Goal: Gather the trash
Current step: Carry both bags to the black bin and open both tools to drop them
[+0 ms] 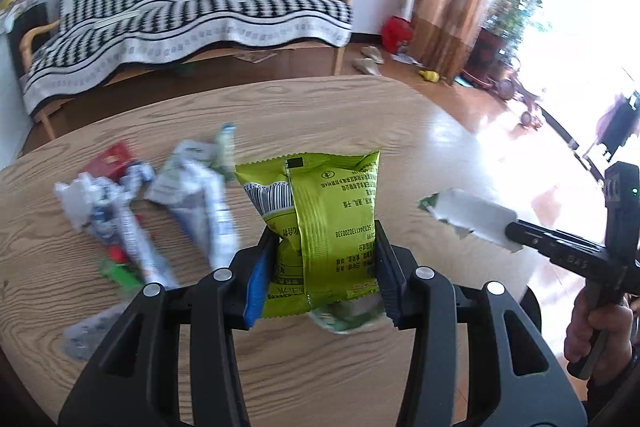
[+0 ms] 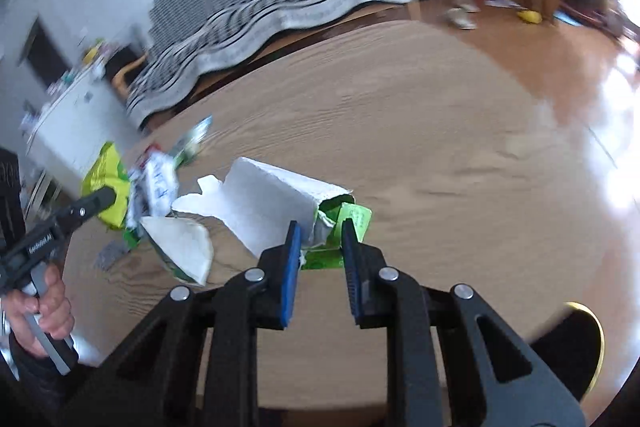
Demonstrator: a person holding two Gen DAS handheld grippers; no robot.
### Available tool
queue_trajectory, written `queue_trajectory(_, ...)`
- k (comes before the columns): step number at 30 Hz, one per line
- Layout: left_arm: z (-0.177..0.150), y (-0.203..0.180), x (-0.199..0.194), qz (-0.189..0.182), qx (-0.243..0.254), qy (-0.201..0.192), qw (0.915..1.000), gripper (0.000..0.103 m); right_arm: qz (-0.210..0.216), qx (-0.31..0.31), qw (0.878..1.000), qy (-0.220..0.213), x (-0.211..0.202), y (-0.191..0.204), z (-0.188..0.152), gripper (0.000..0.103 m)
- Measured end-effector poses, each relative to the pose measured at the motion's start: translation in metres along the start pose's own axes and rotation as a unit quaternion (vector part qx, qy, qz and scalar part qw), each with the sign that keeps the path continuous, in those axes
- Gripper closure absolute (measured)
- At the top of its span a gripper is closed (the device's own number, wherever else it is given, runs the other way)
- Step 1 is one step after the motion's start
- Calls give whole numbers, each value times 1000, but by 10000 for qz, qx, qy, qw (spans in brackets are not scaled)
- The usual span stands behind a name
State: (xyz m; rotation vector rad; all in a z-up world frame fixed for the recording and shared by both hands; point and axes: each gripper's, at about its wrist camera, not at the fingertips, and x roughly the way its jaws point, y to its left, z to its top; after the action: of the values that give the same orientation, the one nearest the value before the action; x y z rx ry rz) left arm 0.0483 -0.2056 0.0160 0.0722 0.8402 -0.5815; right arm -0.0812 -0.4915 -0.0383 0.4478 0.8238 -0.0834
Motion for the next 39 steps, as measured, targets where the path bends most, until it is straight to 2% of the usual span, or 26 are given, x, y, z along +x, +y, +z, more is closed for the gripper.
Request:
queue_trajectory(5, -2, -74, 14, -471, 391, 94, 9981, 58, -605, 608, 9955, -412, -60, -66, -30, 82)
queue_trajectory(11, -26, -179, 32, -1091, 1060, 301, 9879, 58, -1191, 1570, 9782, -657, -115, -147, -83, 82)
queue_trajectory(14, -50, -238, 46, -1497, 1438, 530, 9768, 58, -1394, 2006, 9679, -588, -128, -182, -108, 82)
queue_trajectory(19, -87, -301, 70, -1993, 1871, 970, 9570, 58, -1760, 2653, 9474, -324, -137, -230, -147, 82)
queue_trajectory(26, -123, -341, 94, -2179, 2461, 1260, 9360, 58, -1987, 2947, 9345, 180, -118, -262, -164, 82)
queue_trajectory(34, -126, -345, 110, -2251, 2442, 1432, 9323, 58, -1944, 3018, 9331, 215, -116, -271, -163, 81)
queue_trajectory(35, -126, -347, 111, -2253, 2445, 1439, 9321, 58, -1941, 3051, 9321, 216, -118, -271, -163, 79)
queue_trajectory(36, -127, -344, 110, -2260, 2447, 1454, 9316, 58, -1964, 3097, 9301, 219, -118, -272, -163, 59)
queue_trajectory(37, -128, -345, 111, -2267, 2447, 1468, 9312, 58, -1941, 3121, 9298, 179, -119, -276, -164, 28)
queue_trajectory(38, -128, -345, 112, -2278, 2440, 1488, 9308, 58, -1930, 3137, 9297, 102, -122, -275, -163, 20)
queue_trajectory(39, -129, -346, 112, -2287, 2440, 1502, 9304, 58, -1950, 3119, 9299, 2, -125, -274, -162, 20)
